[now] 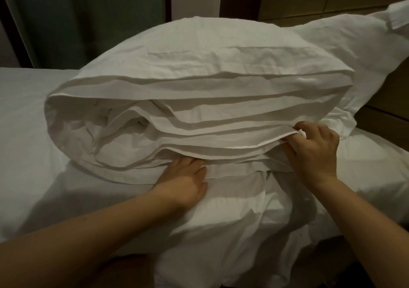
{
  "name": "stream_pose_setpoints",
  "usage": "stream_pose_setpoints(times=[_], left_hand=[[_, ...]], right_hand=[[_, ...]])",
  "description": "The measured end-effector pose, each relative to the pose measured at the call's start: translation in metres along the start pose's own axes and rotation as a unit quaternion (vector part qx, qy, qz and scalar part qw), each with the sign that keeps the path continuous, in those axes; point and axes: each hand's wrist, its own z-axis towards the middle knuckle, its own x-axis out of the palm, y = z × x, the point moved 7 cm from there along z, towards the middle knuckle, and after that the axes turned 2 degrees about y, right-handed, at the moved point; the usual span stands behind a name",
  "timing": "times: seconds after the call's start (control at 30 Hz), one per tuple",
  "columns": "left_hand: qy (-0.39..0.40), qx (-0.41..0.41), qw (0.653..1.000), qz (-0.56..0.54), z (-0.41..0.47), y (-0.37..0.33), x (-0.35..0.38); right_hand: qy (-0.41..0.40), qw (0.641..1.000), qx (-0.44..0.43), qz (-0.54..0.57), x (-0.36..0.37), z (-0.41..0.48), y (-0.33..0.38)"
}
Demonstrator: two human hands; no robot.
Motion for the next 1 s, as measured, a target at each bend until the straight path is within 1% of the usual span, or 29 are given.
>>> stream_pose_setpoints(times=[0.1, 0.17, 0.27, 0.33, 0.4, 0.53, 0.6, 0.67, 0.7, 0.73, 0.77, 0.83, 0.9, 0.93, 0.97, 1.0], left_hand=[[0.046, 0.003, 0.999, 0.026, 0.01, -0.014, 0.008], [0.066, 0.0, 0.998, 0.003, 0.018, -0.021, 0.008], [0.104, 0.002, 0.995, -0.013, 0.033, -0.025, 0.015], [0.134, -0.014, 0.991, -0.019, 0.041, -0.028, 0.024], [0.134, -0.033, 0.99, -0.037, 0.047, -0.028, 0.031], [0.092, -0.038, 0.993, -0.065, 0.051, -0.026, 0.033], [0.057, -0.05, 0.99, -0.117, 0.055, -0.02, 0.031], [-0.03, -0.108, 0.971, -0.212, 0.058, -0.004, 0.023], [-0.082, -0.13, 0.963, -0.223, 0.057, 0.002, 0.017], [-0.099, -0.146, 0.963, -0.204, 0.058, 0.006, 0.015], [-0.092, -0.152, 0.97, -0.165, 0.06, 0.006, 0.012], [-0.025, -0.198, 0.97, -0.139, 0.06, 0.004, 0.015], [0.039, -0.182, 0.981, -0.047, 0.057, -0.001, 0.018], [0.029, -0.171, 0.985, -0.014, 0.058, -0.002, 0.014], [0.028, -0.159, 0.986, 0.042, 0.059, -0.001, 0.012], [0.049, -0.158, 0.986, 0.039, 0.056, -0.001, 0.011]], right_hand=[[0.008, 1.0, -0.023, 0.005, -0.003, 0.008, 0.0], [0.02, 0.997, -0.074, 0.001, -0.007, 0.014, 0.001], [0.007, 0.992, -0.129, 0.001, -0.019, 0.029, -0.006], [0.007, 0.99, -0.141, 0.014, -0.022, 0.039, -0.009], [0.016, 0.991, -0.132, 0.023, -0.021, 0.044, -0.01], [0.023, 0.995, -0.087, 0.034, -0.019, 0.042, -0.012], [0.026, 0.996, -0.074, 0.031, -0.017, 0.041, -0.013], [0.035, 0.997, -0.063, 0.027, -0.015, 0.042, -0.014], [0.039, 0.997, -0.057, 0.026, -0.015, 0.043, -0.014], [0.043, 0.997, -0.052, 0.026, -0.014, 0.044, -0.015], [0.047, 0.997, -0.049, 0.025, -0.014, 0.045, -0.015], [0.052, 0.997, -0.045, 0.023, -0.014, 0.045, -0.014], [0.054, 0.997, -0.042, 0.023, -0.014, 0.043, -0.013], [0.054, 0.997, -0.041, 0.025, -0.014, 0.042, -0.013], [0.054, 0.997, -0.038, 0.026, -0.014, 0.04, -0.013], [0.055, 0.998, -0.035, 0.027, -0.014, 0.039, -0.013]])
